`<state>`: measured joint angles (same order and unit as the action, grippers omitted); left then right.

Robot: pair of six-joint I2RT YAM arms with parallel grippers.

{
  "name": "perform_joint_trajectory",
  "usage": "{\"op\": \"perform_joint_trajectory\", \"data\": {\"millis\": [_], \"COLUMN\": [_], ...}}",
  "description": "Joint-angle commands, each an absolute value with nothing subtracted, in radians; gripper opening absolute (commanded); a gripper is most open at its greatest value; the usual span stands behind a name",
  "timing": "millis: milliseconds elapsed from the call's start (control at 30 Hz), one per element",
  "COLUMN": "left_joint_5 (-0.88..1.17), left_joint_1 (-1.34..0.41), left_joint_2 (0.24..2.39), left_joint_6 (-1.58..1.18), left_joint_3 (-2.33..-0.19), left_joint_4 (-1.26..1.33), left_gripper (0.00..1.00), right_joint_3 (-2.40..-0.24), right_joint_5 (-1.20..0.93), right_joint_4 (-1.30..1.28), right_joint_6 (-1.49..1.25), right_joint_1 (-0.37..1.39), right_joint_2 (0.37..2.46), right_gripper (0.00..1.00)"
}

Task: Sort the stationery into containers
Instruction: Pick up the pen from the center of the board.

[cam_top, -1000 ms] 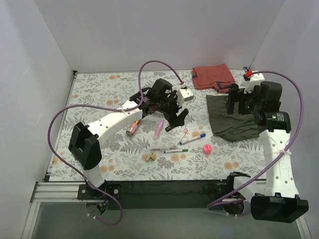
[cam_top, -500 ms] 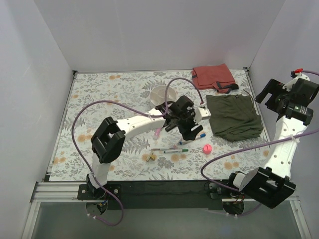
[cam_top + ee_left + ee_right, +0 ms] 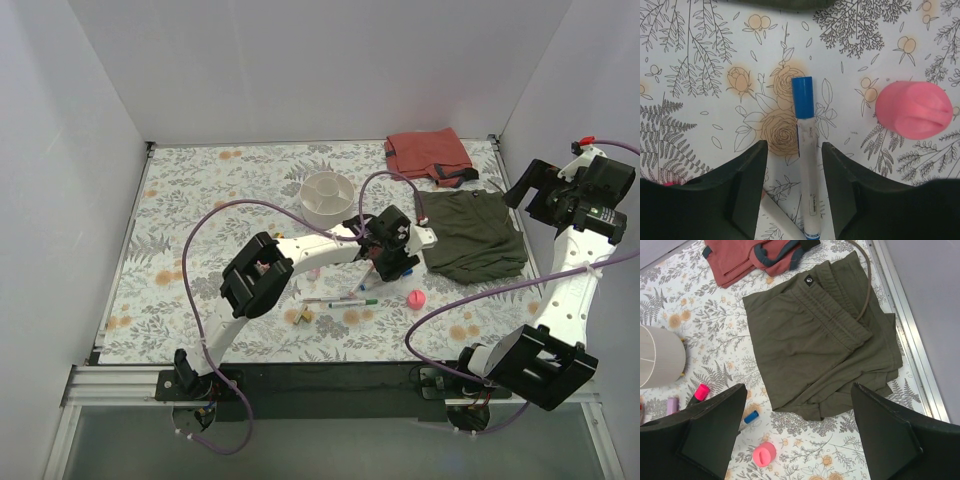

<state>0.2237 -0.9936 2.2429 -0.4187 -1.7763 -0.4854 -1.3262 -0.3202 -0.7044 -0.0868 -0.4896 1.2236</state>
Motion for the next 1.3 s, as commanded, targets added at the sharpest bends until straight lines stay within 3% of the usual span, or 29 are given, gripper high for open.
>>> {"op": "perform_joint_trajectory", "data": {"millis": [0,267,500,767,967,1267], "left_joint_5": [0.187,0.124,0.095,0.198,0.178,-0.084], "left_joint_1": [-1.015,-1.052,-1.065,-0.907,-0.787,-0.666], "left_joint_2": [2.249,2.287,2.303,1.964,1.773,1.695], "left_joint_6": [-0.416,-0.403,-0.406,-0.471,-0.468,-0.339], "left_joint_3": [-1.825,-1.803,-1.766,-1.718,-1.686,-1.206], "left_joint_4": [-0.468,-0.448,-0.471,-0.422,-0.094,1.021], "left_gripper": [0.45,0.31,0.00,0.00,0.00,0.00], "right_joint_3": [-1.332,-1.339,-1.331,-1.362,-1.351,-1.315], "right_joint_5": [-0.362,-0.365,-0.379,-0.371,-0.374,-0.374], "right_joint_4": [-0.686,-0.683,-0.681,-0.678,-0.663,-0.607], "right_joint_6": [-0.058,-0.040,-0.051,-0.041,-0.067,-0.110], "right_joint_1": [-0.494,-0.494,-0.495,-0.494,-0.494,-0.494], "right_joint_2": [1.206,1.226,1.230,1.238,1.252,1.236], "right_gripper": [0.94,0.94,0.93,0.93,0.91,0.89]}}
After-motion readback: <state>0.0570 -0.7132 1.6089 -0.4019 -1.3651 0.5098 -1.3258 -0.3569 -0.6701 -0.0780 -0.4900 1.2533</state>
